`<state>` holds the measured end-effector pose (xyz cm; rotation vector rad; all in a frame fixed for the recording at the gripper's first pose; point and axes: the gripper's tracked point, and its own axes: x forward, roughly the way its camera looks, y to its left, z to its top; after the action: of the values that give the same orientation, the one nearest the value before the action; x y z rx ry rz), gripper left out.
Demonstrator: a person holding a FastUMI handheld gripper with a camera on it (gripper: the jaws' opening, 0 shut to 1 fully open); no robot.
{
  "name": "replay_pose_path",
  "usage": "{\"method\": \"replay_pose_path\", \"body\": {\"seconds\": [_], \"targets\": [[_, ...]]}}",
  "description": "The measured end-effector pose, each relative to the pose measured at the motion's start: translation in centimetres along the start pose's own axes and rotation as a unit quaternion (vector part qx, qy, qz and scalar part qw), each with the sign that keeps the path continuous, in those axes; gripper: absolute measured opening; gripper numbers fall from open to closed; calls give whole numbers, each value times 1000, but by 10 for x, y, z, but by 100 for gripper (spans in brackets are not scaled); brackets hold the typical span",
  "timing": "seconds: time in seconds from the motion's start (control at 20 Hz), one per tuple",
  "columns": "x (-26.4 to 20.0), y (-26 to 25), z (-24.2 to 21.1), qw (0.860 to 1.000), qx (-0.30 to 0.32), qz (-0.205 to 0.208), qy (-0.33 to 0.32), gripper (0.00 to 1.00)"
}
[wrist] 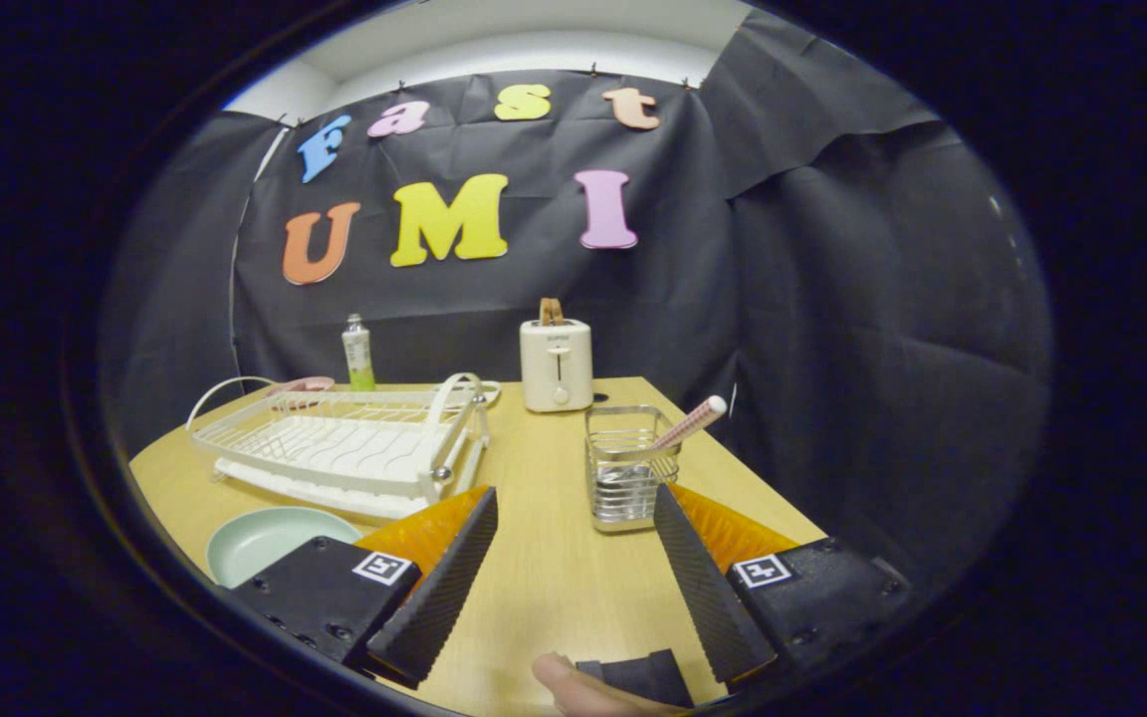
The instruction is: Take the plate from the dish rack, then take the spoon from the basket and place it into the plate.
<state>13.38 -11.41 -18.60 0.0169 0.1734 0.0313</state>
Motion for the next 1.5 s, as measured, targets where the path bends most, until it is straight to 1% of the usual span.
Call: {"method": "replay_pose_path", "body": {"seconds": [0.15, 0.35, 0.4, 0.45, 0.55, 0.7, 0.8, 0.85, 0.9, 0.95, 1.0, 1.05, 1.15, 1.3, 1.4, 1.5], "targets": [[17, -22, 9, 1000, 14, -13, -13, 100], [42, -33, 28, 999, 3, -8, -35, 100], [50, -33, 34, 999, -3, -1, -41, 100], [60, -36, 35, 999, -11, -6, -31, 100], [77, -33, 42, 1000, -13, 1, -25, 98], [96, -33, 36, 1000, -9, -11, -3, 82], [101, -28, 40, 1000, 8, -7, -18, 69], [102, -28, 38, 1000, 16, -13, -16, 58], [106, -29, 41, 999, 24, -14, -28, 47], [106, -23, 41, 999, 29, 2, -30, 35], [105, -17, 43, 999, 29, 7, -31, 24], [105, -17, 44, 999, 20, 4, -30, 20], [100, -15, 54, 999, 9, 3, -43, 18], [87, -17, 76, 997, 0, -13, -74, 18], [78, -11, 83, 998, 9, -6, -67, 18], [68, -18, 99, 997, 10, -20, -75, 18]]}}
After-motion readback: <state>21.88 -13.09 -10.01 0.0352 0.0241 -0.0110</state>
